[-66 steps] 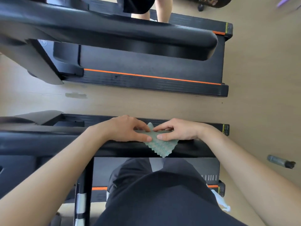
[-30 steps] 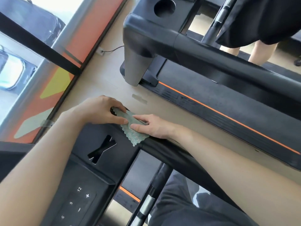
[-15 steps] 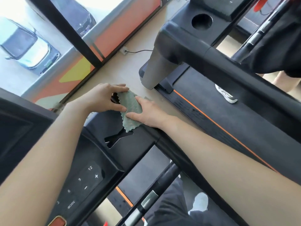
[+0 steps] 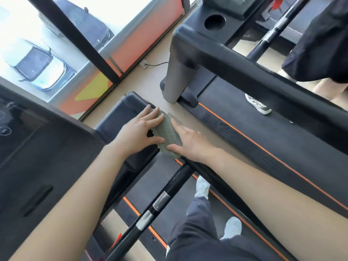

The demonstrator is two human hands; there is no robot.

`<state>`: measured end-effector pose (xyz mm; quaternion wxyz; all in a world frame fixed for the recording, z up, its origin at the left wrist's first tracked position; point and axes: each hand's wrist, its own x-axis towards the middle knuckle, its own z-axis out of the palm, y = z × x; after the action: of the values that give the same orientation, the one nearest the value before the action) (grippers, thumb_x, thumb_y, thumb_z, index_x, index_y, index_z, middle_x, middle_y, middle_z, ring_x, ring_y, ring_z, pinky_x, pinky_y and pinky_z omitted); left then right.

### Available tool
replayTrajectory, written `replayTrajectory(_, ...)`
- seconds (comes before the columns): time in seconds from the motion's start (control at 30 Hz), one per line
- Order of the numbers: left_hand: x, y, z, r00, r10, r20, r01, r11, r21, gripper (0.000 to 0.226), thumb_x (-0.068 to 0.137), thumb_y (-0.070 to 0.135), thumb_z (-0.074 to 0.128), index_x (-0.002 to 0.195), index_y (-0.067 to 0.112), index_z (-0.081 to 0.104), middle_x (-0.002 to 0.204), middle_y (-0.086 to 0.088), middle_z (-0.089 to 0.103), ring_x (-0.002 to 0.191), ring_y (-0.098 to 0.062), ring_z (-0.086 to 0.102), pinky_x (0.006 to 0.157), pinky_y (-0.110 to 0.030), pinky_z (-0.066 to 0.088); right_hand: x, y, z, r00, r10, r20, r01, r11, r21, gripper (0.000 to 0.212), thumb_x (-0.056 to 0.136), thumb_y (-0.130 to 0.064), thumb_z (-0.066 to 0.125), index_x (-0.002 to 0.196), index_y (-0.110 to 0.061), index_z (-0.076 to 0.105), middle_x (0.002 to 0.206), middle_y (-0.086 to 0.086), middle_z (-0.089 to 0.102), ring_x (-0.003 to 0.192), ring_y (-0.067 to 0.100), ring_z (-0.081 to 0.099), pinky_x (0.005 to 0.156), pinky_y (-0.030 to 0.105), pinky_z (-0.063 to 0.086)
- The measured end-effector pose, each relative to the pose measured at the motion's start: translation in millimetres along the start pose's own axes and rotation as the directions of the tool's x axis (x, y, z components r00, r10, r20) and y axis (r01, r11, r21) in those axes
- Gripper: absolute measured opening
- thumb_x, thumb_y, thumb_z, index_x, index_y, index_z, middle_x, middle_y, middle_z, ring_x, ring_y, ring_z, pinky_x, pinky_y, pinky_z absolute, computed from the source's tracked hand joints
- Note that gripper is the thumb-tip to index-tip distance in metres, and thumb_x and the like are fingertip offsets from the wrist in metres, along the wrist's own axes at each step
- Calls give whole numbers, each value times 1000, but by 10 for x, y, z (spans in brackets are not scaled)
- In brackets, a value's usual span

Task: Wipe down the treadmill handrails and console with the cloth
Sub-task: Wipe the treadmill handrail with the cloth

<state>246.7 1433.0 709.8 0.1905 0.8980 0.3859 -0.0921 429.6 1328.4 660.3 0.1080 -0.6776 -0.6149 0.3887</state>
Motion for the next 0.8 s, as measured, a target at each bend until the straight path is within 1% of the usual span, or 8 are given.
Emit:
replayTrajectory(0.07, -92, 245, 186, 998, 51, -25, -51, 999, 19, 83, 86, 60, 70, 157, 35, 36, 167, 15, 21, 157, -9, 5, 120, -43, 30, -292, 169, 68, 1000, 19, 0, -19, 1000, -12, 93, 91, -57, 59, 159, -36, 0, 158, -6, 35, 130, 34, 50, 103, 46, 44)
replayTrajectory(0.17, -222, 599, 445, 990, 106, -91, -103, 994, 34, 80, 85, 54, 75, 154, 28, 45, 164, 7, 33, 156, -16, 17, 122, -38, 27, -691, 380, 165, 999, 44, -29, -46, 998, -51, 92, 92, -56, 58, 159, -38, -3, 154, -5, 37, 125, 36, 54, 96, 45, 47)
replayTrajectory(0.27, -379, 886, 702, 975, 134, -178, -129, 991, 41, 78, 79, 50, 82, 146, 22, 56, 156, 2, 46, 151, -22, 32, 120, -33, 29, -1046, 560, 259, 996, 65, -62, -71, 994, -87, 92, 92, -55, 59, 159, -36, -2, 154, -3, 36, 124, 35, 54, 93, 46, 48)
replayTrajectory(0.4, -582, 1276, 1007, 962, 138, -237, -129, 990, 52, 78, 73, 48, 87, 139, 15, 62, 151, -4, 53, 144, -26, 43, 119, -27, 26, -1520, 783, 371, 989, 94, -113, -106, 989, -105, 94, 91, -55, 61, 159, -36, 0, 153, -4, 36, 124, 33, 54, 93, 47, 50)
replayTrajectory(0.5, -682, 1587, 1227, 953, 179, -244, -165, 983, 80, 80, 68, 48, 90, 136, 14, 64, 147, -6, 57, 141, -29, 47, 119, -33, 32, -1899, 970, 427, 984, 113, -140, -128, 986, -103, 93, 91, -55, 62, 159, -37, 1, 154, -7, 35, 125, 31, 53, 93, 46, 50)
replayTrajectory(0.6, -797, 1907, 1432, 934, 233, -270, -204, 970, 131, 80, 65, 50, 91, 133, 16, 66, 144, -3, 60, 138, -31, 49, 115, -42, 39, -2294, 1167, 499, 975, 139, -175, -159, 981, -110, 93, 90, -54, 63, 159, -38, 3, 154, -8, 35, 126, 29, 52, 92, 46, 51)
replayTrajectory(0.7, -927, 2249, 1612, 913, 275, -302, -233, 958, 169, 77, 62, 54, 89, 128, 21, 69, 141, 3, 62, 134, -30, 49, 108, -44, 39, -2676, 1356, 581, 961, 181, -211, -205, 974, -100, 94, 88, -54, 65, 158, -40, 5, 152, -9, 37, 127, 27, 51, 94, 46, 51)
replayTrajectory(0.8, -1003, 2565, 1789, 897, 309, -316, -277, 950, 143, 77, 57, 52, 92, 124, 20, 70, 138, 3, 65, 124, -27, 53, 99, -42, 45, -3042, 1543, 655, 943, 220, -248, -246, 966, -76, 92, 87, -54, 66, 158, -42, 9, 153, -9, 39, 128, 26, 51, 97, 45, 49)
